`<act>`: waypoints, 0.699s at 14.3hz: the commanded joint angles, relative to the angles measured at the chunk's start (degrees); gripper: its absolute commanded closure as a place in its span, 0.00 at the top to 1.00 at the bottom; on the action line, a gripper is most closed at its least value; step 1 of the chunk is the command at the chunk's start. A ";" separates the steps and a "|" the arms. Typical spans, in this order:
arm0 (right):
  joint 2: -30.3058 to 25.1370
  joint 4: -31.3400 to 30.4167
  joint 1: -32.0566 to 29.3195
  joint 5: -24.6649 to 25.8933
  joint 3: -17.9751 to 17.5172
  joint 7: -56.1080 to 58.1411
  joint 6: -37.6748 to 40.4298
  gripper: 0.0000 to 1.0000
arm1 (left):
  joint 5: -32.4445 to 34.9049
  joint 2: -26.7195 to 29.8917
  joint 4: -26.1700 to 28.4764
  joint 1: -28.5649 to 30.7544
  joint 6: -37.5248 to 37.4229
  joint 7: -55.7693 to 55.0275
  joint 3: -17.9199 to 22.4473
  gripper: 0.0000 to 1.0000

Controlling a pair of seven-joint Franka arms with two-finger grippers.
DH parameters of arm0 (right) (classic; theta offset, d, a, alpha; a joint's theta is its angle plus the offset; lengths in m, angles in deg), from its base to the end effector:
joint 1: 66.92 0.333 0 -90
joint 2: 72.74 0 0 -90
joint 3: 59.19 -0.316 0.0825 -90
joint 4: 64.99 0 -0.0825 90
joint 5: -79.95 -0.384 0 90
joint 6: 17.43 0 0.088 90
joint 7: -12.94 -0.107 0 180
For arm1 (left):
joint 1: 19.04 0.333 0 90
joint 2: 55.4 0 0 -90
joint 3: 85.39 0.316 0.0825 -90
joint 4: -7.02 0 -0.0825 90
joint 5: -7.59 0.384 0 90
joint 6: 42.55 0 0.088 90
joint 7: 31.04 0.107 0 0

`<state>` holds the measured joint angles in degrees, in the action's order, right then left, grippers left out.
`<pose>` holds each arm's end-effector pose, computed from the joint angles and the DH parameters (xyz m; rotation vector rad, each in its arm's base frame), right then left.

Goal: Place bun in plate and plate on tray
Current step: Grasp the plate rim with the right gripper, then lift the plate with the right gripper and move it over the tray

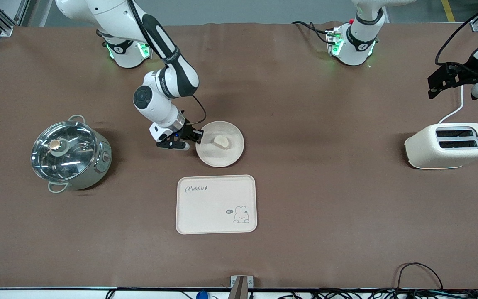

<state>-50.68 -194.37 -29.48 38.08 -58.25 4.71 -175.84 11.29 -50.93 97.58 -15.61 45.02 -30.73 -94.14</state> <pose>0.4527 0.2995 0.1965 -2.8109 0.2438 0.0091 0.5242 -0.0453 0.6581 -3.0627 0.1447 -0.0433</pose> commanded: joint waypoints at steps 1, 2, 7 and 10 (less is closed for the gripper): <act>-3.34 -1.06 -0.53 -1.81 -0.41 0.75 2.49 0.00 | -0.71 0.80 1.02 0.01 -0.03 0.75 0.49 1.00; -3.86 -0.71 -0.62 -1.99 -0.41 0.75 3.10 0.00 | -0.71 0.36 1.11 -0.08 0.06 0.75 0.40 1.00; -3.70 5.96 -2.81 -4.18 -0.33 1.10 8.81 0.00 | -0.79 0.09 0.23 0.00 0.76 0.75 0.31 1.00; -0.46 13.68 -4.83 -4.45 -0.24 1.10 10.74 0.00 | -0.71 0.09 -0.30 0.00 0.76 0.75 0.40 1.00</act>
<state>-53.29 -185.86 -32.18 35.36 -57.95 4.70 -167.43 11.28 -51.16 97.76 -15.64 45.58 -30.73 -94.02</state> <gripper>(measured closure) 0.938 0.000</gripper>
